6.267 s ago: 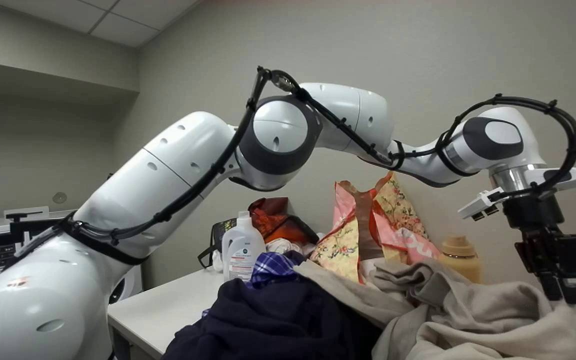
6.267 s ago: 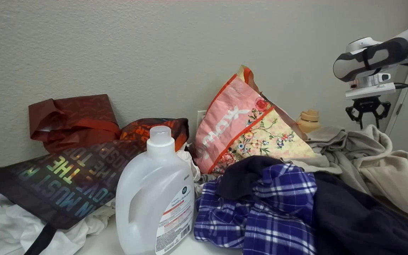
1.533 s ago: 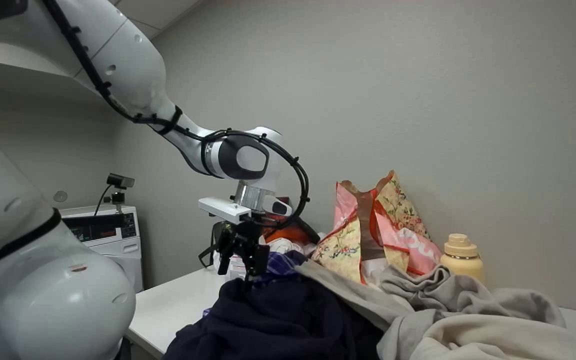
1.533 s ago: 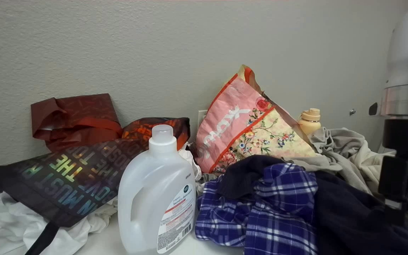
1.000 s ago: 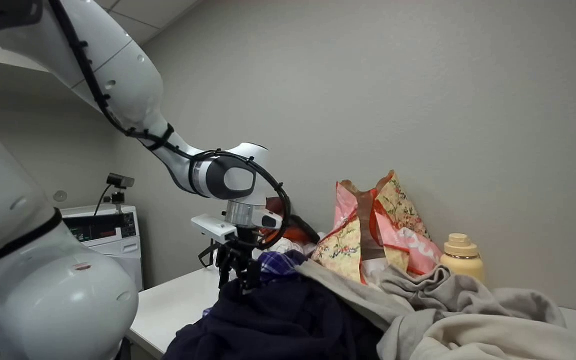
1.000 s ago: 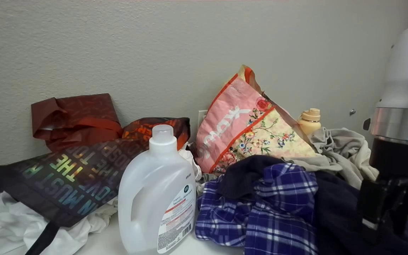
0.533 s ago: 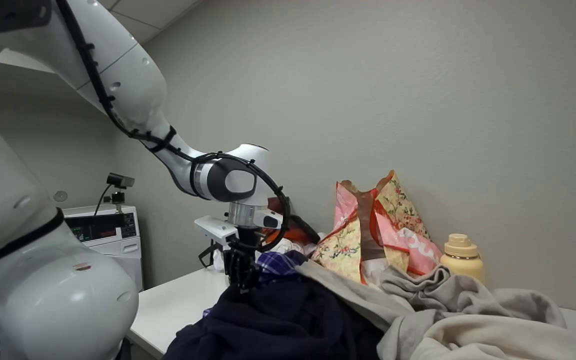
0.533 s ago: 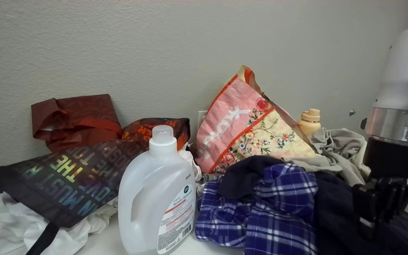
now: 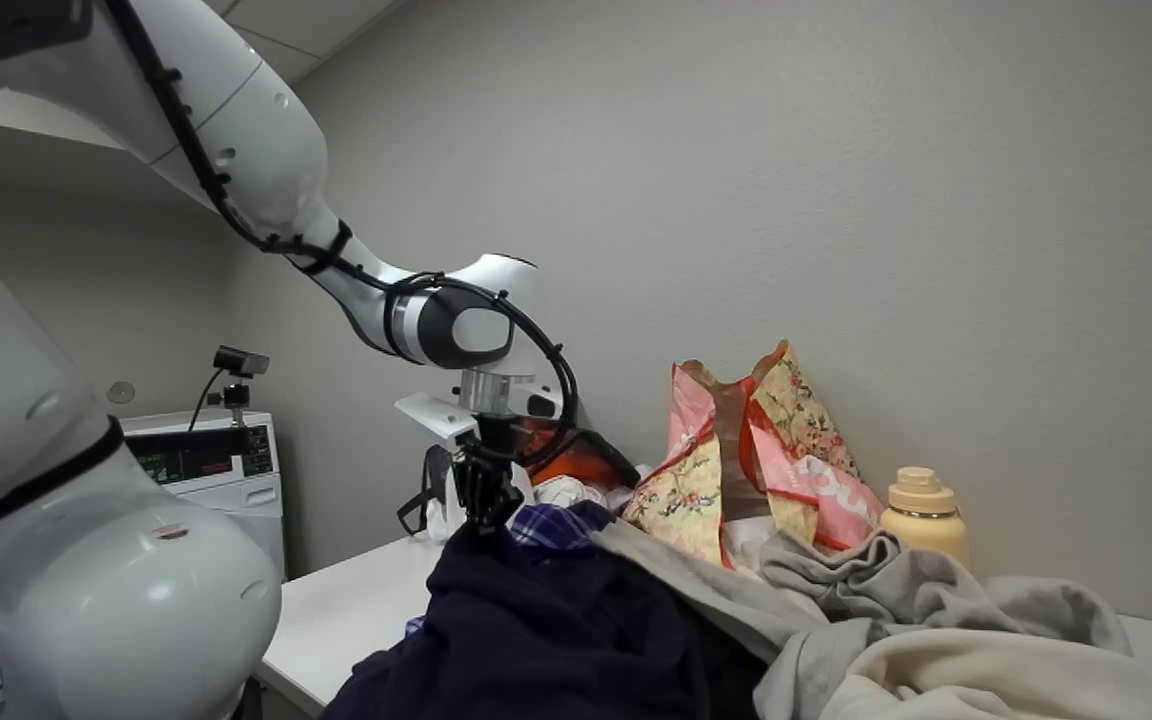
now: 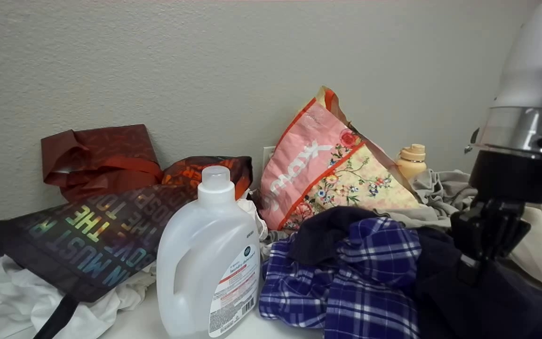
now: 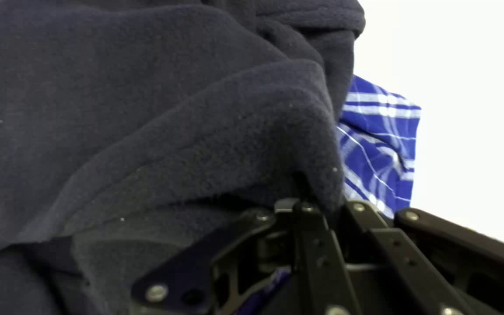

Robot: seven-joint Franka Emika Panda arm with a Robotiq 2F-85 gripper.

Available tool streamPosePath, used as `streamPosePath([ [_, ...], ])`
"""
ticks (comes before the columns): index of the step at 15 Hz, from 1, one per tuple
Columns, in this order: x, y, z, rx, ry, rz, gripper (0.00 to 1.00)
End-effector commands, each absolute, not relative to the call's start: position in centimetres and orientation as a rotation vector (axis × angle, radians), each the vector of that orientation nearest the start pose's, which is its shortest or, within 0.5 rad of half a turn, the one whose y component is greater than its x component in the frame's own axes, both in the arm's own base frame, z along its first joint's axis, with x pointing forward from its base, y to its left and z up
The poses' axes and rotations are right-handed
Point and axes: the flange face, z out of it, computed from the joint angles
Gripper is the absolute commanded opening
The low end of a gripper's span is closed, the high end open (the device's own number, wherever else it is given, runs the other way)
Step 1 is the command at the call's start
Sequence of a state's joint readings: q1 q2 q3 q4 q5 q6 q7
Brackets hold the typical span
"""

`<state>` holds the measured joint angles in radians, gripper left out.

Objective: Separate the gray clothes from the blue clothes

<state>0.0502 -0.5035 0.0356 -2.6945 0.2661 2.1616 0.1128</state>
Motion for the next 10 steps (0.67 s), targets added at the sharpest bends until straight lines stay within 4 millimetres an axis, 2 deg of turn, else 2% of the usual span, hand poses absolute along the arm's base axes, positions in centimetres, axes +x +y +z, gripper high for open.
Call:
streamPosePath([
  [1, 37.3, 6.8, 45.2, -2.845, 0.193, 0.024, 0.02],
  [5, 37.0, 10.3, 51.0, -2.747, 0.05, 0.035, 0.02],
  [7, 36.5, 12.8, 52.7, -2.714, -0.019, 0.034, 0.02],
  [10, 35.8, 17.3, 54.0, -2.695, -0.133, 0.018, 0.02],
])
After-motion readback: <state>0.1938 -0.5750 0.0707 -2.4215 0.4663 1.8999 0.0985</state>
